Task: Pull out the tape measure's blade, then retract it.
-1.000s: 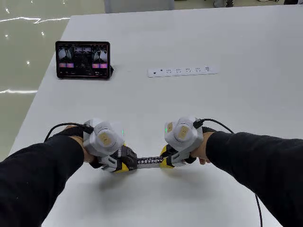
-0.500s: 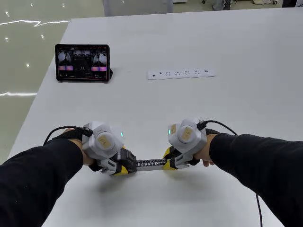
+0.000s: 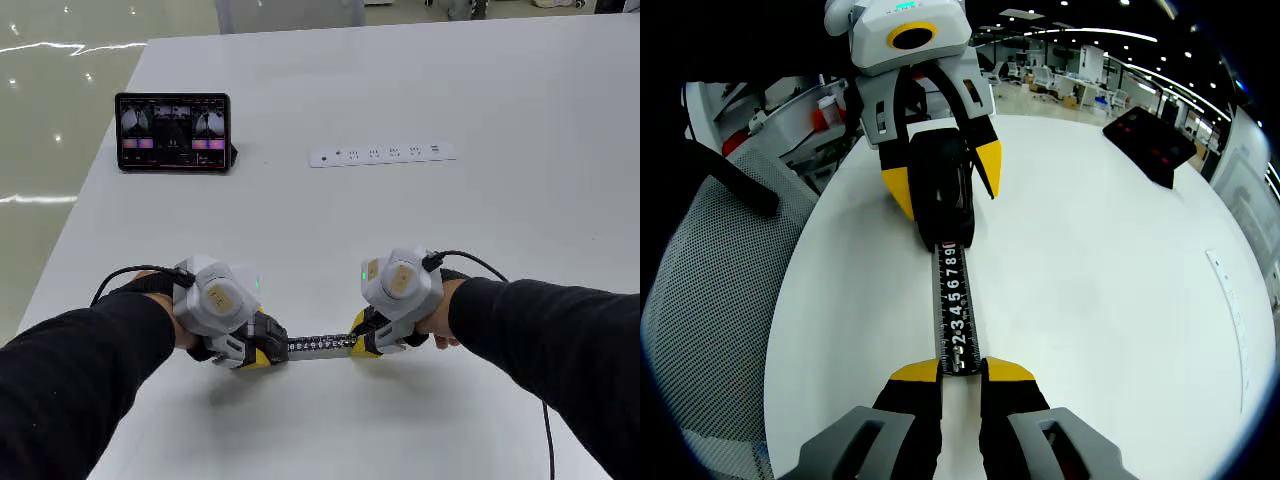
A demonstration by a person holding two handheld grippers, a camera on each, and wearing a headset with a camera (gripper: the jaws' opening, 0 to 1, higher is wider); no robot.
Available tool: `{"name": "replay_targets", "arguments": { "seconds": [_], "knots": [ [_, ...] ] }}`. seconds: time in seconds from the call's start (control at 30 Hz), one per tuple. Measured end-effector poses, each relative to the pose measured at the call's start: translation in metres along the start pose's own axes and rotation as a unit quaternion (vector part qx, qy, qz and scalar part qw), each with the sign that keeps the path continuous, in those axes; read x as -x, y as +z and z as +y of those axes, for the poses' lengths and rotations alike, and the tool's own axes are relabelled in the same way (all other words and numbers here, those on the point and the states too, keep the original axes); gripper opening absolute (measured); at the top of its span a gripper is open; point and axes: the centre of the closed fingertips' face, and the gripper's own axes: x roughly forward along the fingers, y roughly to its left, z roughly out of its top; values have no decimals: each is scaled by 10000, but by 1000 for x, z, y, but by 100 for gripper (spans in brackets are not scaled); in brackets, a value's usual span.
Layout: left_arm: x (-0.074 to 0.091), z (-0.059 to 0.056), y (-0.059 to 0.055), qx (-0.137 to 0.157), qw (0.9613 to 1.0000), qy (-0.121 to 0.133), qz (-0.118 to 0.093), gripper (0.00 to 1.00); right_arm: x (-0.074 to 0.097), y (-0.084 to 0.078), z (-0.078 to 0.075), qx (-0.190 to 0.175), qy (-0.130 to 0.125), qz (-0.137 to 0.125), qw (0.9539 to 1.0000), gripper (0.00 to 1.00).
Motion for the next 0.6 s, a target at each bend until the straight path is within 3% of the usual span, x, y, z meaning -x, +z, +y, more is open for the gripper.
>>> {"name": "replay_targets", "arguments": {
  "seconds": [0.6],
  "knots": [
    [0, 0, 0, -18, 10000, -6, 16, 36, 6, -9, 1, -67, 7, 5, 10000, 10]
  ]
}}
